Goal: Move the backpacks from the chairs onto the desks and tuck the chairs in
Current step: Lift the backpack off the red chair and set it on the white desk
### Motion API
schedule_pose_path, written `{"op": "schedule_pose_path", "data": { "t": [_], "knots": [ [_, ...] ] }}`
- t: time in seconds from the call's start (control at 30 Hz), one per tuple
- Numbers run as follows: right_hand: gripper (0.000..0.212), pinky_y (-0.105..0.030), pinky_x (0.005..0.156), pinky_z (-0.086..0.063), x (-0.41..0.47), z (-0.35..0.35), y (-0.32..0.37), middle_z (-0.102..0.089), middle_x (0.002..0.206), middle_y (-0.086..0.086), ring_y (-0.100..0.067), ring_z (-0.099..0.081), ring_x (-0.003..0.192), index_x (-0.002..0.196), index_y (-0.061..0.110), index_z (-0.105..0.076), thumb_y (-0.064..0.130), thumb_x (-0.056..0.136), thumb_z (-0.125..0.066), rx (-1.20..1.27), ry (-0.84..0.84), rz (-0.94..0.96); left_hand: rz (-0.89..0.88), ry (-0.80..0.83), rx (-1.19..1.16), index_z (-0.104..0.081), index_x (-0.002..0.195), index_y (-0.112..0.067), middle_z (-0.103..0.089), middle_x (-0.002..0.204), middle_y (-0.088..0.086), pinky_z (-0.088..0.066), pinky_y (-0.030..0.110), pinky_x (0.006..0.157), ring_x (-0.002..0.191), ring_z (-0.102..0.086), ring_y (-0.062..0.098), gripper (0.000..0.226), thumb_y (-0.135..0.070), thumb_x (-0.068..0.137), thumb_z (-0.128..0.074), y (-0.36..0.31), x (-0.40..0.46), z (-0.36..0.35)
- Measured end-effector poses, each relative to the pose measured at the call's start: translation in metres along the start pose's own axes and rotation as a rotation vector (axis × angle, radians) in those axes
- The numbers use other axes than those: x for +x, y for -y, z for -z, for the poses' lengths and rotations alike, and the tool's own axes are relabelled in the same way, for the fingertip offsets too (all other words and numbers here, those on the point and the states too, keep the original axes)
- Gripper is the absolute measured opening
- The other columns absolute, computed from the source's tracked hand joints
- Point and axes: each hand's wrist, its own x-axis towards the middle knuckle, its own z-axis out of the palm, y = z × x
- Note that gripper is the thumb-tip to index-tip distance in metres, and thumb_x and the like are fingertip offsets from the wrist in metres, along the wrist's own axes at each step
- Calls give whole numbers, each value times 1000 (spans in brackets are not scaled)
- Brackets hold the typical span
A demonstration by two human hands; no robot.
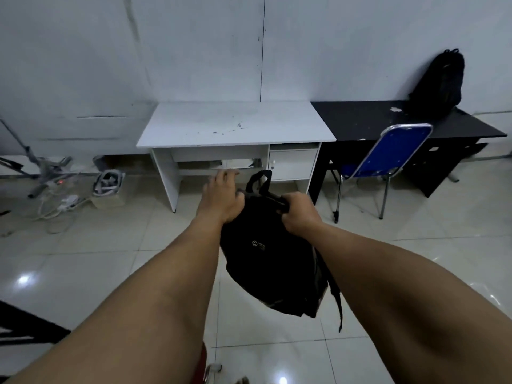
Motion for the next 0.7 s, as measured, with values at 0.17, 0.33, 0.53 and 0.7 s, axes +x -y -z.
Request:
{"op": "schedule_pose_path", "data": {
  "t": [0.17,0.33,0.53,0.7],
  "knots": [
    [28,-38,78,-56,29,17,-10,-71,92,-8,-26,-65,89,101,14,-73,1,81,-60,13,-67,64,-117,250,62,-22,155,-29,-34,155,5,-29,50,111,140,-36,29,70,-61,96,-41,5,37,-14],
    [25,-34,68,-51,66,35,-35,-68,84,-7,-27,-64,85,91,10,-72,-2,77,-55,-17,-86,77,-160,264,-5,-47,132,-22,-56,134,7,-39,48,104,126,-47,29,50,-56,95,-49,-24,67,-36],
    [33,-29,65,-46,120,61,-81,-67,82,-4,-24,-64,81,96,13,-71,-6,75,-54,17,-43,86,-118,189,-80,-48,113,-24,-67,99,13,-52,42,78,90,-63,35,28,-47,98,-50,-76,121,-62],
    [31,-27,67,-40,190,105,-123,-62,85,-5,-28,-61,86,97,11,-66,-7,76,-52,28,-20,110,-135,-84,-17,-49,115,-16,-68,89,10,-38,35,62,82,-63,33,26,-39,101,-47,-135,175,-88]
  ]
}}
